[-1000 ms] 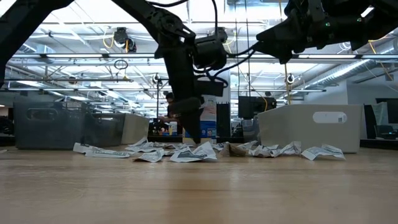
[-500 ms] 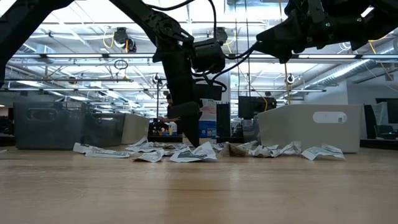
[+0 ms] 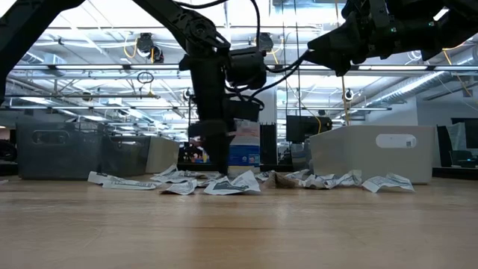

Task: Pick & Place First Aid Supplies
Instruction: Put the blue alcohol pad into the right gray bin

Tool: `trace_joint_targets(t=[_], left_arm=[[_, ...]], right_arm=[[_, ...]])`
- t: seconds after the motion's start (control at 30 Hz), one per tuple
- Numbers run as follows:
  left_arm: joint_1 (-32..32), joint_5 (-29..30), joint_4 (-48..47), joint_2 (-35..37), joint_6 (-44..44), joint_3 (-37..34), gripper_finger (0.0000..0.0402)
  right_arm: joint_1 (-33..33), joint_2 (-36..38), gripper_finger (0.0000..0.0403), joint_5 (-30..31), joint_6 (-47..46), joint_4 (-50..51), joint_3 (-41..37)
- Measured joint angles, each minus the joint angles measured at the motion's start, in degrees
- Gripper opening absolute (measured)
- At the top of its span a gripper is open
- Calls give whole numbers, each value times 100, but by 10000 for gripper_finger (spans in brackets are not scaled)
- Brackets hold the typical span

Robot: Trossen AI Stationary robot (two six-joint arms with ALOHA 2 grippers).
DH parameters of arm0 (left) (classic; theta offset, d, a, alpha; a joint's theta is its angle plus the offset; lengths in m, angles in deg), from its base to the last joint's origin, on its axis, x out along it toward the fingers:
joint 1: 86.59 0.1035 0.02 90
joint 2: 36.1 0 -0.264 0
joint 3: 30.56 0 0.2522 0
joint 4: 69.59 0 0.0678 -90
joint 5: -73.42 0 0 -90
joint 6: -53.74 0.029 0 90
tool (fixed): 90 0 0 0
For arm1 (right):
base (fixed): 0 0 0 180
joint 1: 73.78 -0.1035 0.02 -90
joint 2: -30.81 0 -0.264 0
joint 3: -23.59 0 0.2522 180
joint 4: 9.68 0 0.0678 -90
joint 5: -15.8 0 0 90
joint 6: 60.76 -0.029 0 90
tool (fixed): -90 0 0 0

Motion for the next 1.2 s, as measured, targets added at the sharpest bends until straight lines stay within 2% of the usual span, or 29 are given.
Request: trace_joint_targets(t=[0.17, 0.47, 0.6, 1.0, 1.2], left_arm=[[-106, 321, -418, 66, 534, -2, 2], [-536, 1477, -380, 95, 2173, 0, 1], [-700, 2011, -366, 119, 2576, 0, 1], [-1208, 2626, -336, 130, 2769, -4, 0], [-1579, 2604, -210, 130, 3120, -4, 0]], right_arm=[[-1, -2, 208, 0, 97, 0, 0], [-1, 0, 208, -4, 126, -2, 2], [-1, 0, 208, -4, 126, -7, 2], [-1, 2, 208, 11, 171, -423, 7], [-1, 2, 208, 11, 171, -469, 7]])
